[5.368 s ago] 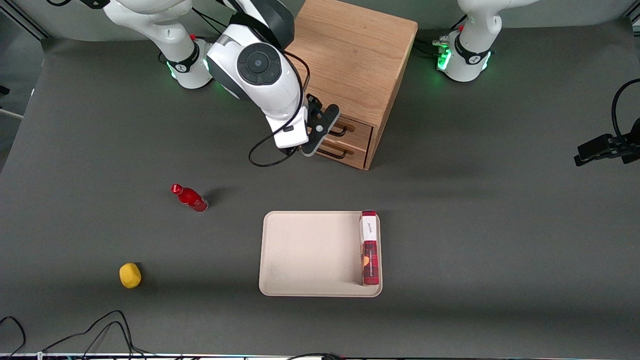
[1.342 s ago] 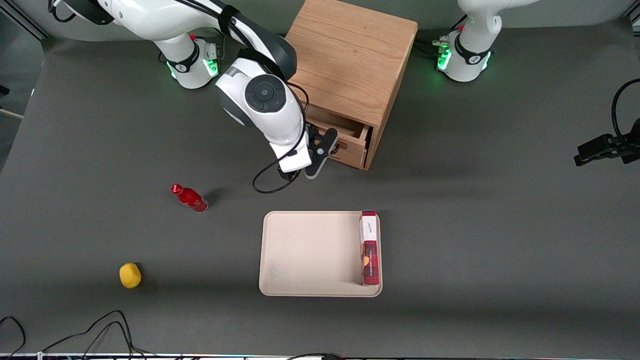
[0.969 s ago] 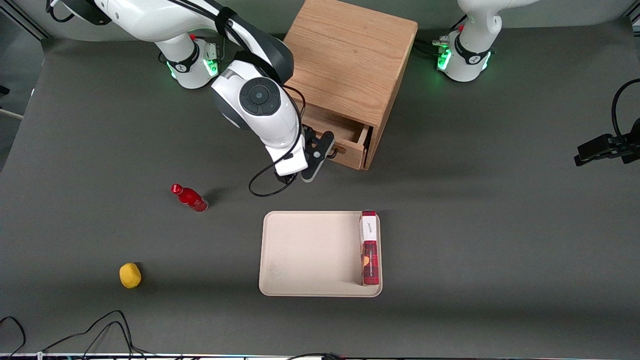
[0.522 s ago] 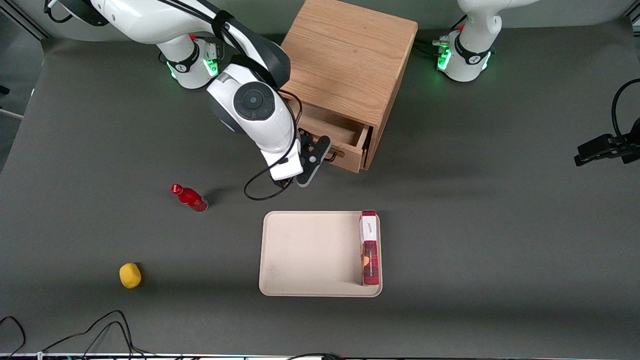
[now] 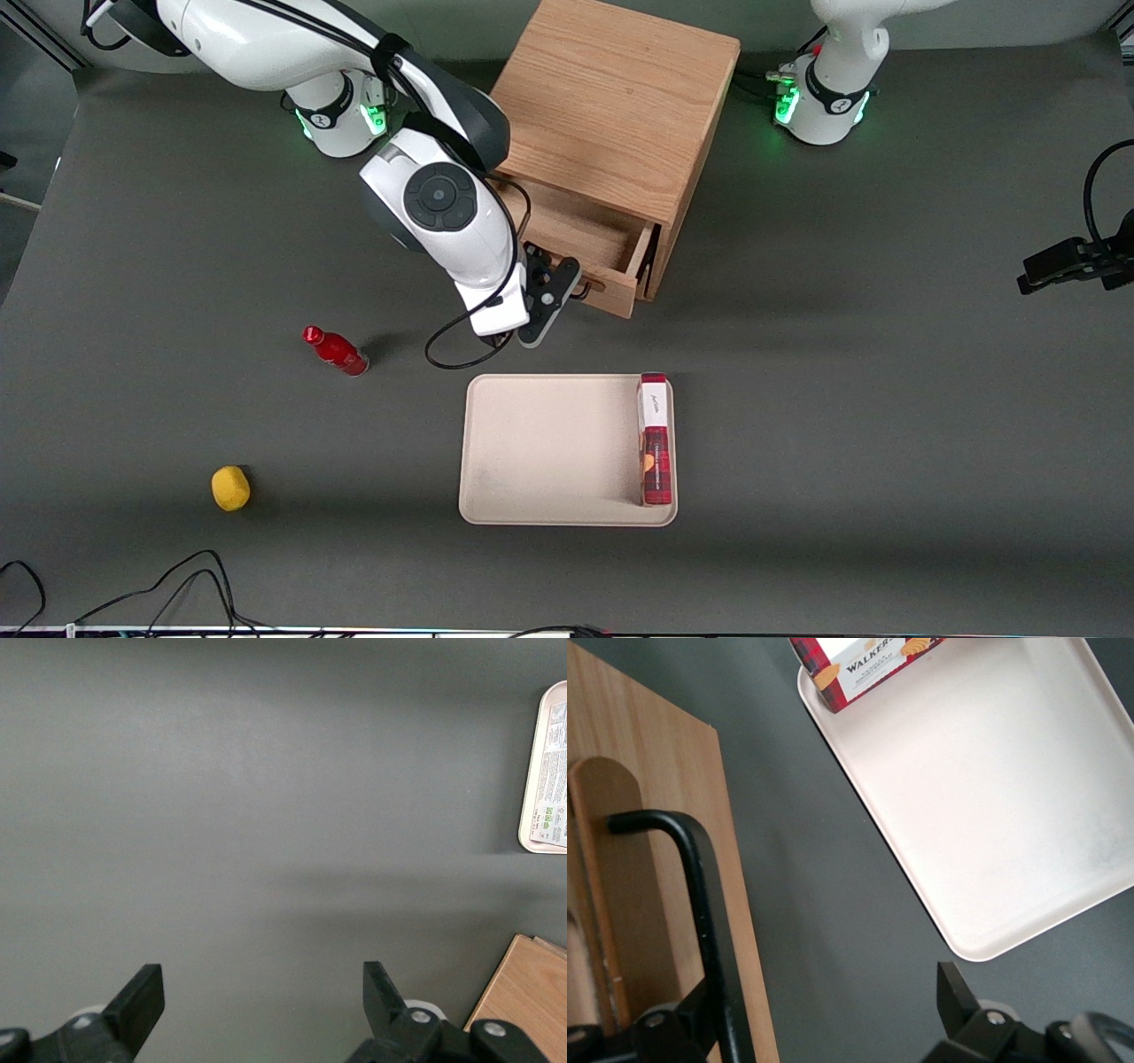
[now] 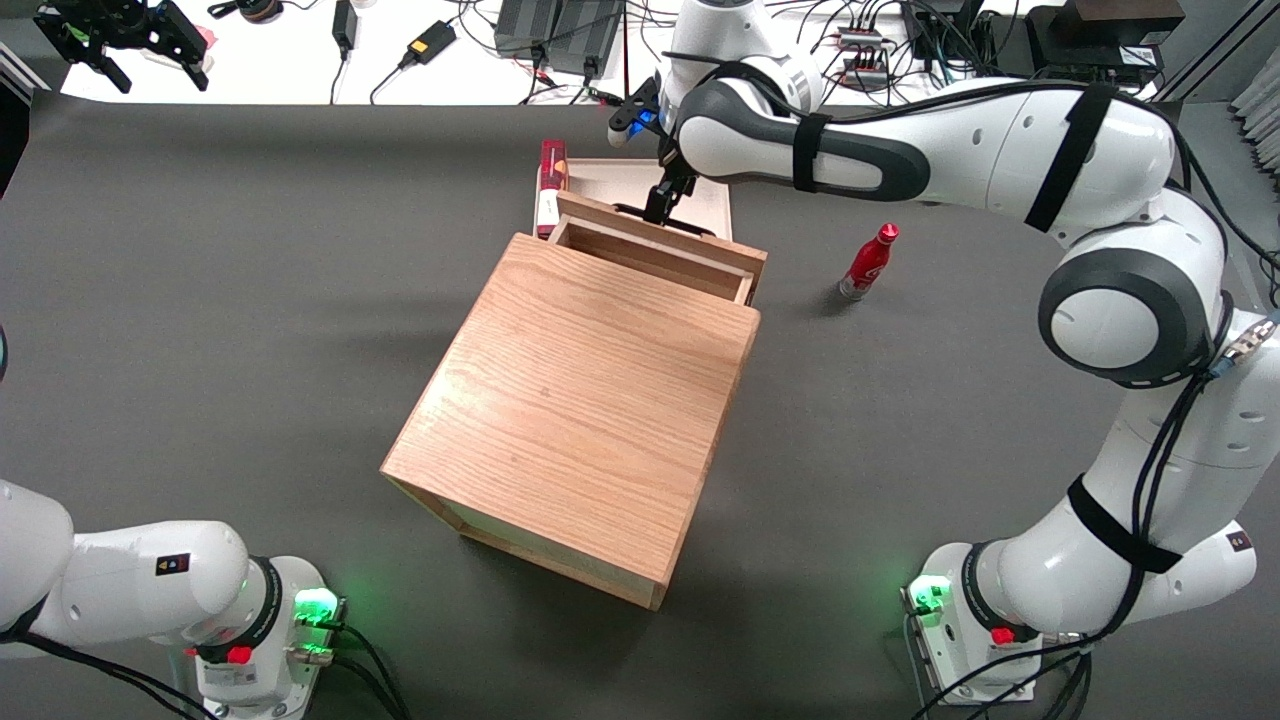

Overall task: Open upper drawer
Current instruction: 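Pull the upper drawer outward from the cabinet with the right gripper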

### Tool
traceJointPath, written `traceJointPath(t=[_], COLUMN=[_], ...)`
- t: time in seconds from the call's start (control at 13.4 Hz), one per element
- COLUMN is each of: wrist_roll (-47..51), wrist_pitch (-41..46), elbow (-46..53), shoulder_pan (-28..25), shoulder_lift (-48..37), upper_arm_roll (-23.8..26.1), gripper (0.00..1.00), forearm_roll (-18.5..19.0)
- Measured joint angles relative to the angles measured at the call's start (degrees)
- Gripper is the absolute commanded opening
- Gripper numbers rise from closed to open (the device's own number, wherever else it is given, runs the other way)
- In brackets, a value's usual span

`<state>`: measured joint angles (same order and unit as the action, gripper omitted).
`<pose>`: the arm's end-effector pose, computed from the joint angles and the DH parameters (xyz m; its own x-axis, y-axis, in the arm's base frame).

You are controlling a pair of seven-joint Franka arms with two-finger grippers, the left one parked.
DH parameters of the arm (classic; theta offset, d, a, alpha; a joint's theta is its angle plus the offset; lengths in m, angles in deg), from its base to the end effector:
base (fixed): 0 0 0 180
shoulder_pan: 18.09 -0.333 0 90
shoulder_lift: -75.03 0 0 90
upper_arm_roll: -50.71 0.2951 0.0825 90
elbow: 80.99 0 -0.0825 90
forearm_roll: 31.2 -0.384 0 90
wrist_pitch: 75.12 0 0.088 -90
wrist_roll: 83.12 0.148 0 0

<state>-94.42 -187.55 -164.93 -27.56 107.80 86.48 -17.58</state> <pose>0.5405 0.4277 0.3399 0.5480 0.8348 0.0529 0.8352 -0.5424 -0.0911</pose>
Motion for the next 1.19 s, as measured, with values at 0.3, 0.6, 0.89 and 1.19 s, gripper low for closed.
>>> traceJointPath(t=[0.3,0.6,0.89,1.19], wrist_roll=[-0.01,-0.05,-1.18,-1.48], wrist_pitch=[0.0,-0.04,-0.04,-0.05], elbow=[0.84,1.15,1.55,3.3], shoulder_pan=[0.0,0.01,0.01,0.03], shoulder_lift=[0.58,0.62,0.9,1.86], upper_arm_roll=[-0.29,-1.46,-1.79,-2.56], gripper=[1.0,1.0,1.0,1.0], forearm_roll=[0.17,1.09,1.16,1.22])
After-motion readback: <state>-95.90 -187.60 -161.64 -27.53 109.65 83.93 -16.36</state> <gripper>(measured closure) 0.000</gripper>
